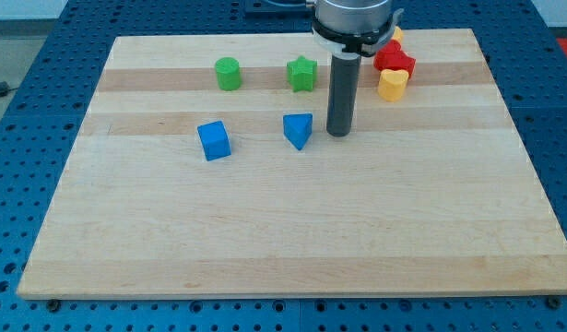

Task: Adjust the red star into the vertical line of blocks

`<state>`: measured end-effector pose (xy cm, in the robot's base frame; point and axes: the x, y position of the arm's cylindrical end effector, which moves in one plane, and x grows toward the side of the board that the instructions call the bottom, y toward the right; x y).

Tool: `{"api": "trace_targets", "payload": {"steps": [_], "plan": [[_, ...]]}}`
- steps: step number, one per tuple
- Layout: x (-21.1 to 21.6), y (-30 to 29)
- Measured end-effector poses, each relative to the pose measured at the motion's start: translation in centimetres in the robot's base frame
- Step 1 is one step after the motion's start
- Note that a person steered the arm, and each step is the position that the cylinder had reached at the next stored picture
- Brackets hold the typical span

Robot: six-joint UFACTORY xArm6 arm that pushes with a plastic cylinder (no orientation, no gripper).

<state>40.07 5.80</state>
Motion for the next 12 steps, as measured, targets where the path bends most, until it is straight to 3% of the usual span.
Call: {"api": "trace_targets", "payload": {"steps": [1, 5, 6, 8, 10, 12], "plan": [[-2.5, 0.1], [-0.7, 0.9], [0.7, 3.3], [0.9, 15.6], [-4.5, 22.4], [-10.3, 20.7]]}}
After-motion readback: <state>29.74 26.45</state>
